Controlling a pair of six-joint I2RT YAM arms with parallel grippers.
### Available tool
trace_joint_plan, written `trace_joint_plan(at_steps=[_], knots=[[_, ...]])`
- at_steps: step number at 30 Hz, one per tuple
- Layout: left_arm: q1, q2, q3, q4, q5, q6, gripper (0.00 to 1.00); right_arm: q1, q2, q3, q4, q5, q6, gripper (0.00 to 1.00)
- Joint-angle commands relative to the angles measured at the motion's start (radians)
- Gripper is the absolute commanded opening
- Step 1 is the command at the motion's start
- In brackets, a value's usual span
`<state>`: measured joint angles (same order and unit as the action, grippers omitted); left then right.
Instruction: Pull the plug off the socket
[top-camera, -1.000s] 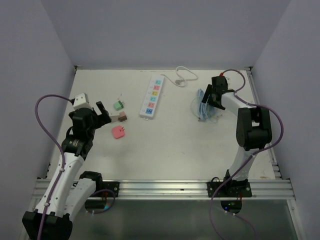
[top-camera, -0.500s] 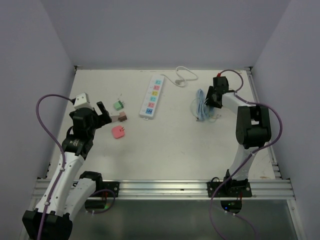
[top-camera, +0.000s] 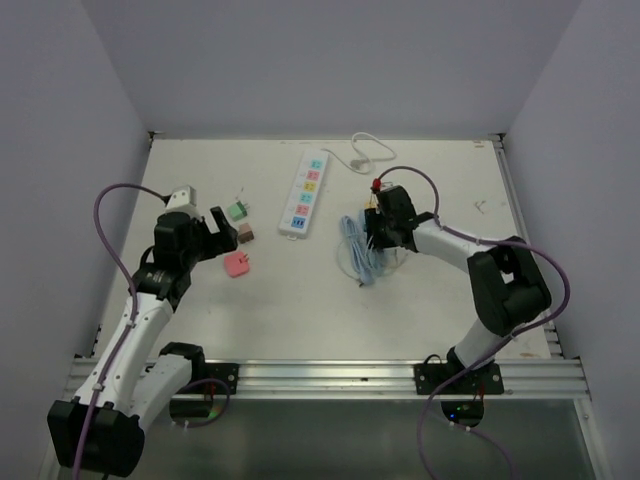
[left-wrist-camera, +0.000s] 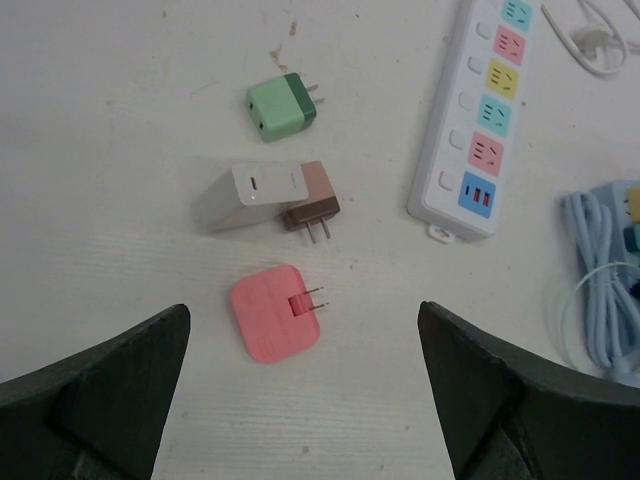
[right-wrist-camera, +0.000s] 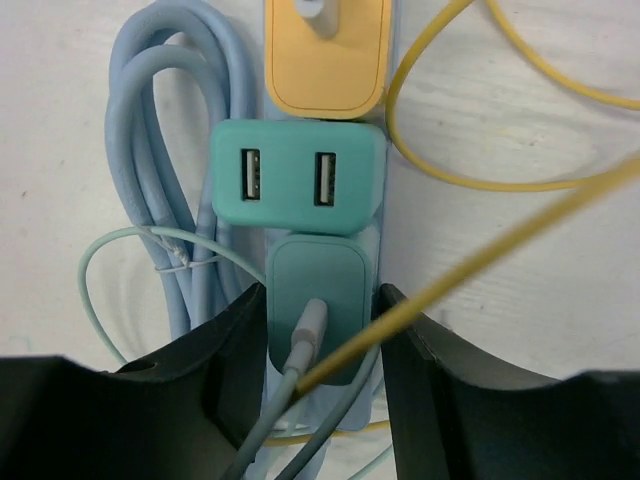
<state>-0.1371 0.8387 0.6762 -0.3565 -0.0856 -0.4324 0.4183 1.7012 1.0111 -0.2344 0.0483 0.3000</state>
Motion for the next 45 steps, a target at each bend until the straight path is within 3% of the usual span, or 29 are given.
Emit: trace_joint_plan(at_steps=[1,6,12,18,22,27,34,41,45], knots=[[-0.006,0.019,-0.010,0.050,0.165,-0.043,1.00,0.097,-0.083,-0.063,0.024,-0.136,-0.012,0.07],[-0.036,0.033,-0.053,0.091,0.279,-0.133,1.00,0.220,-0.155,-0.172,0.101,-0.214,-0.009,0.02],[-0.192,0.117,-0.081,0.174,0.247,-0.242,1.00,0.310,-0.256,-0.241,0.104,-0.232,-0.013,0.00],[-0.304,0.213,-0.087,0.270,0.225,-0.304,1.00,0.316,-0.360,-0.298,0.050,-0.104,0.030,0.13],[-0.370,0.283,-0.066,0.310,0.190,-0.331,1.00,0.316,-0.419,-0.319,0.024,-0.077,0.047,0.31],[-0.447,0.402,-0.038,0.386,0.150,-0.365,1.00,0.316,-0.488,-0.336,-0.022,-0.035,0.067,0.42],[-0.522,0.566,0.043,0.458,0.141,-0.396,0.99,0.316,-0.574,-0.289,-0.126,-0.002,0.105,0.74],[-0.578,0.646,0.065,0.467,0.098,-0.408,0.93,0.316,-0.618,-0.183,-0.292,0.192,0.195,0.75],[-0.601,0.657,0.042,0.470,0.090,-0.425,0.88,0.316,-0.629,-0.135,-0.325,0.223,0.220,0.73]])
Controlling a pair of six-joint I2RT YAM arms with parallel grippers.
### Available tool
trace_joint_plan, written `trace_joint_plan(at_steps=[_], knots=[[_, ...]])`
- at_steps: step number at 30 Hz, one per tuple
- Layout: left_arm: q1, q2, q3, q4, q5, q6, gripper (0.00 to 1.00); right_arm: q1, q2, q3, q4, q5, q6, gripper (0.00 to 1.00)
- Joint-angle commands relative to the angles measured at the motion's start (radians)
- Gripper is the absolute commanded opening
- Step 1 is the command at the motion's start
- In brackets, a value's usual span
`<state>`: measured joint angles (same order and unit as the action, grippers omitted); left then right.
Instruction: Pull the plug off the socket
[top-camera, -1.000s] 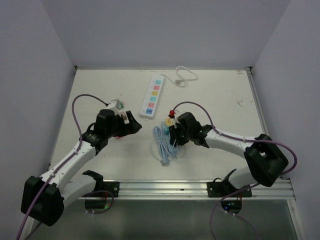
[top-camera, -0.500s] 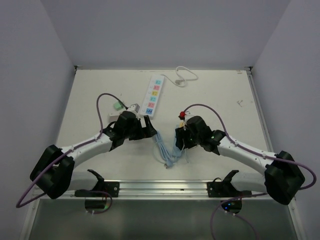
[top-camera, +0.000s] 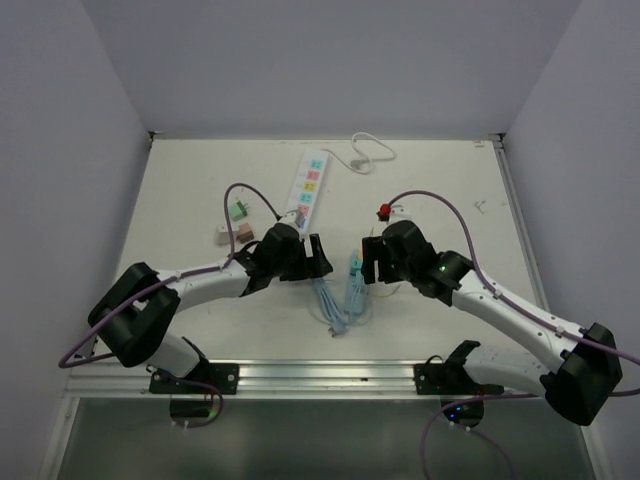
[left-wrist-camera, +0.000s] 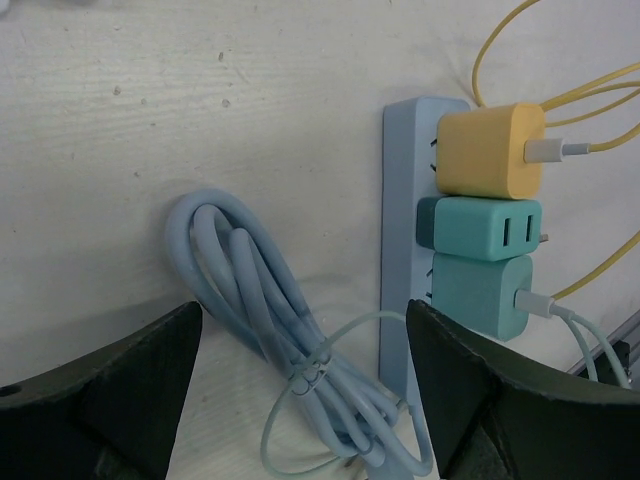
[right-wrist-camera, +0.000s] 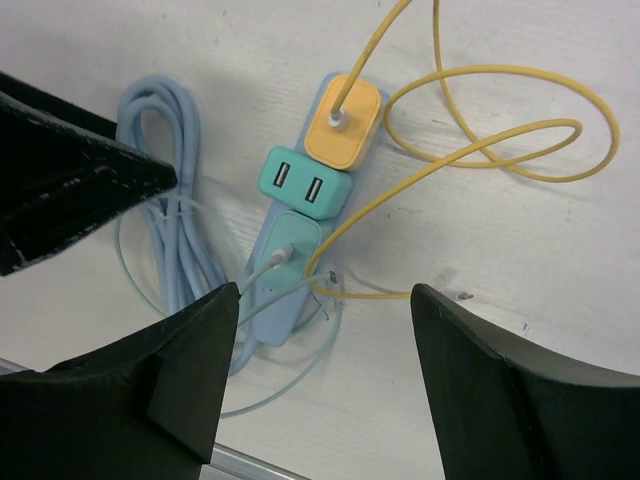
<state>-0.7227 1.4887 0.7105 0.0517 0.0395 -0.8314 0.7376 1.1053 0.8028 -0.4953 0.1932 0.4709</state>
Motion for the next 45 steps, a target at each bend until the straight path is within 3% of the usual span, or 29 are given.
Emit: trace_joint_plan(at_steps=[1,8,28,35,39,45], knots=[[-0.020,0.007,-0.009,0.066,-0.035,-0.031,0.86,-0.003,-0.032,0.081,-0.068,0.077,0.054,0.73],[-0.063,-0.002,-0.063,0.077,-0.035,-0.063,0.80,-0.003,0.022,0.102,-0.063,0.048,0.133,0.69],[-0.193,-0.099,-0.141,0.088,-0.067,-0.118,0.80,0.028,0.267,0.076,0.041,0.087,0.247,0.62],[-0.193,-0.175,-0.141,0.042,-0.124,-0.115,0.85,0.037,0.315,0.052,0.063,0.075,0.252,0.50],[-0.193,-0.209,-0.111,-0.025,-0.161,-0.088,0.91,0.036,0.338,0.044,0.083,0.025,0.245,0.37],[-0.185,-0.280,-0.074,-0.136,-0.248,-0.058,0.96,0.037,0.378,0.055,0.074,-0.043,0.221,0.33]])
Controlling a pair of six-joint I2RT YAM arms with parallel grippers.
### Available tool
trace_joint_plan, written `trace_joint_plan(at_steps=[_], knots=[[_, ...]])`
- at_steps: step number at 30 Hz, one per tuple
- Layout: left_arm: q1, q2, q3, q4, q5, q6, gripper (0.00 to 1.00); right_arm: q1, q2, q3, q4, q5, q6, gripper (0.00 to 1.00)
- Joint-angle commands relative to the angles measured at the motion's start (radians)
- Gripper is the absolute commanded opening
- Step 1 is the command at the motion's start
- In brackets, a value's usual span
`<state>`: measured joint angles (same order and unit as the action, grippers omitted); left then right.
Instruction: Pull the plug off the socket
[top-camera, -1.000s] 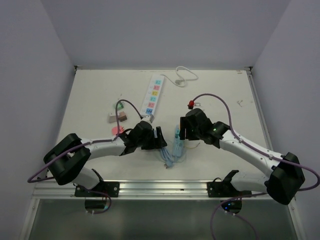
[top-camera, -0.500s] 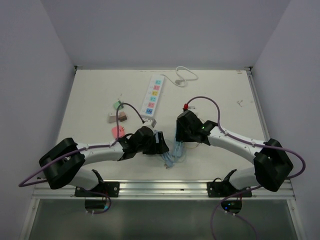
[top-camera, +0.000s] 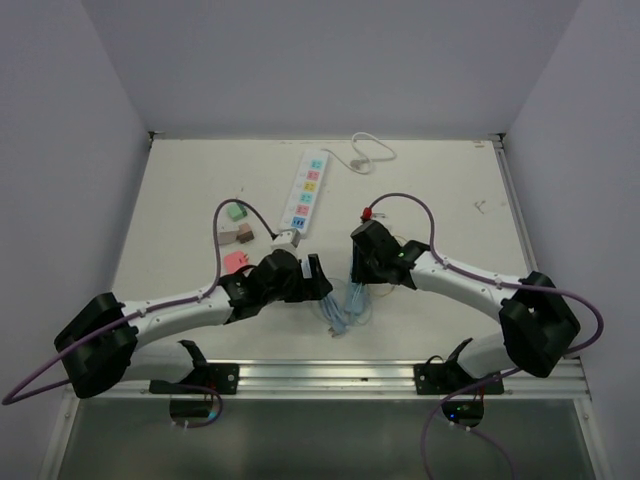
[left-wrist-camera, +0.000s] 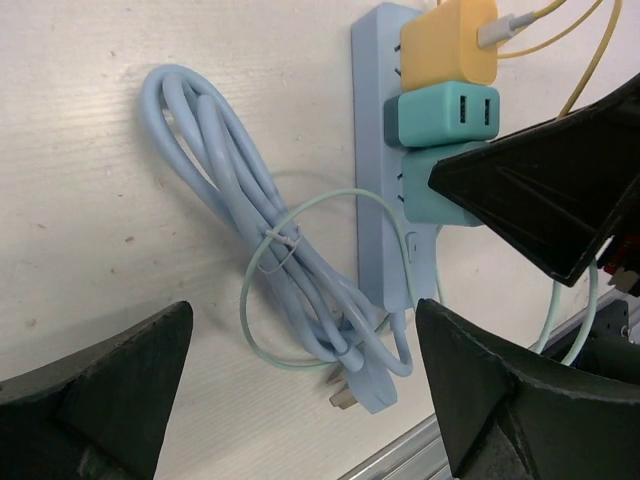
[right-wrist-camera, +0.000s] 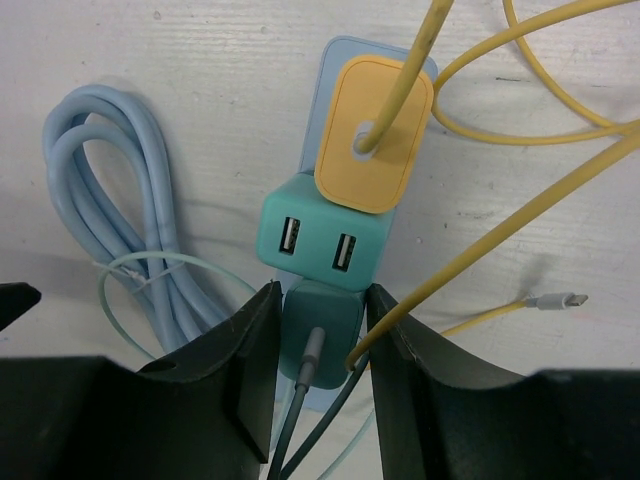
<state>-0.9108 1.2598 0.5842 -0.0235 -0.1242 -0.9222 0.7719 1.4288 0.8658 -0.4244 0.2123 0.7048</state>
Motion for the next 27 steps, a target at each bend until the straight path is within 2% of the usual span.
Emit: trace_joint_plan(at_steps=[1,5,12,21,24,25,27], knots=[[0.007,-0.059,0.055,-0.070,-0.094,0.037,0.97,0.003,0.059,-0.005,-0.002,-0.060,-0.018,0.33],[0.024,-0.089,0.065,-0.098,-0.132,0.042,0.98,0.004,0.079,0.002,-0.005,-0.060,-0.013,0.38],[0.033,-0.092,0.065,-0.104,-0.138,0.046,0.99,0.003,0.099,0.009,0.016,-0.027,-0.005,0.39],[0.036,-0.085,0.068,-0.099,-0.140,0.046,0.99,0.004,0.130,0.016,0.009,-0.027,0.010,0.47],[0.039,-0.079,0.069,-0.098,-0.138,0.046,0.99,0.004,0.128,0.016,0.012,-0.016,0.013,0.43],[0.039,-0.074,0.071,-0.098,-0.135,0.046,0.98,0.004,0.125,0.015,0.019,-0.016,0.013,0.36],[0.041,-0.074,0.072,-0.099,-0.134,0.046,0.98,0.004,0.102,0.003,0.035,-0.024,0.013,0.28]])
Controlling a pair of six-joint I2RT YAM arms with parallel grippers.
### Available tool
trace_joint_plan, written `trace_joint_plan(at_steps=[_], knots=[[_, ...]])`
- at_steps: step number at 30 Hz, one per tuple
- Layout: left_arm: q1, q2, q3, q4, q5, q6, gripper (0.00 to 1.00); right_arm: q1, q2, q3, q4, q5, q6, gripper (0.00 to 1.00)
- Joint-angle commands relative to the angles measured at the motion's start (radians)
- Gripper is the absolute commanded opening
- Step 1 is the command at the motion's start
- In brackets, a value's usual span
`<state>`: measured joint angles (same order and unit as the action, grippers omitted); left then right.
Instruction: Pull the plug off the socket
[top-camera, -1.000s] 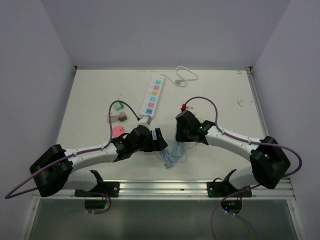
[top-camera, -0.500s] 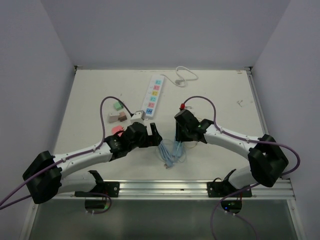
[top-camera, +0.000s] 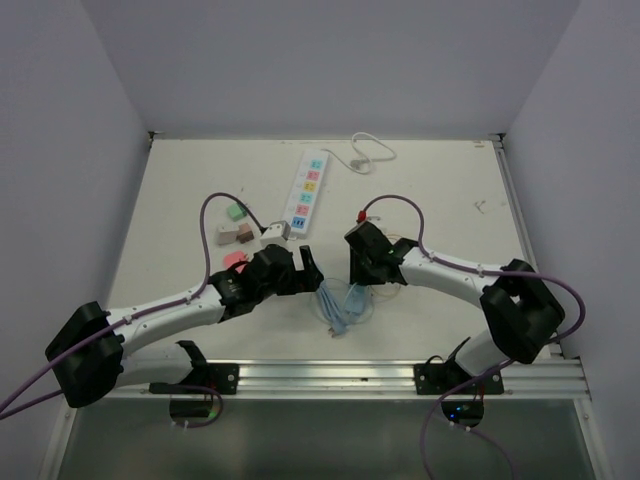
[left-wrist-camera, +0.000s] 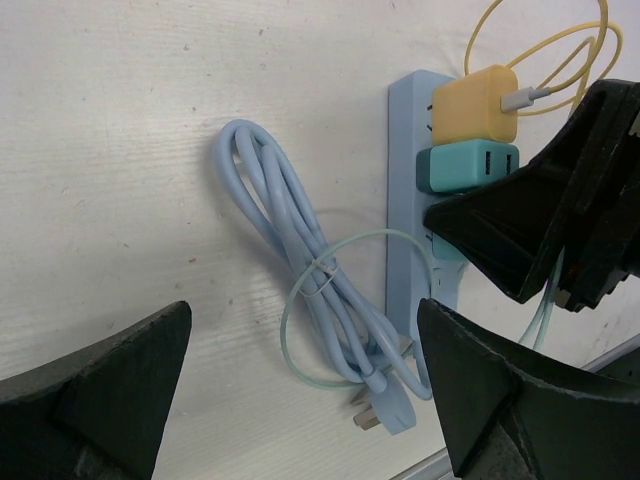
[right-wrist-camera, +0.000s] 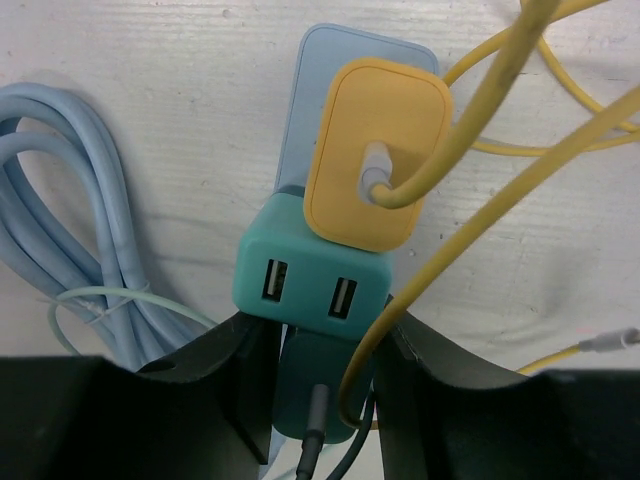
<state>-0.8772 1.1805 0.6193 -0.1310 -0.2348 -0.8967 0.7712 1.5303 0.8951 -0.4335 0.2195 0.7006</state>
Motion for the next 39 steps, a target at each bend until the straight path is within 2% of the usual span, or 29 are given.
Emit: trace_joint_plan(at_steps=[1,3,4,6,14,22,27,39], knots=[[0.007,0.002,0.040,0.004,-0.024,0.024,0.98,0.005,-0.010,-0.033,0.067,-0.038,0.014,0.19],[0.009,-0.002,0.043,-0.004,-0.027,0.027,0.98,0.005,-0.045,-0.053,0.096,-0.074,-0.002,0.11],[0.010,-0.005,0.043,-0.007,-0.031,0.027,0.98,0.005,-0.055,-0.061,0.140,-0.095,-0.015,0.04],[0.015,-0.012,0.045,-0.012,-0.029,0.028,0.98,0.005,-0.091,-0.088,0.186,-0.136,-0.041,0.00],[0.089,-0.036,0.050,-0.035,0.009,0.041,0.98,0.005,-0.180,-0.206,0.504,-0.368,-0.125,0.00],[0.135,0.044,0.068,-0.022,0.063,-0.010,0.97,0.005,-0.110,-0.304,0.794,-0.528,-0.113,0.00],[0.136,0.149,0.088,0.001,0.086,-0.067,0.93,0.005,-0.084,-0.331,0.860,-0.528,-0.099,0.00],[0.142,0.212,-0.009,0.165,0.114,-0.182,0.68,0.005,-0.068,-0.358,0.897,-0.529,-0.102,0.00]])
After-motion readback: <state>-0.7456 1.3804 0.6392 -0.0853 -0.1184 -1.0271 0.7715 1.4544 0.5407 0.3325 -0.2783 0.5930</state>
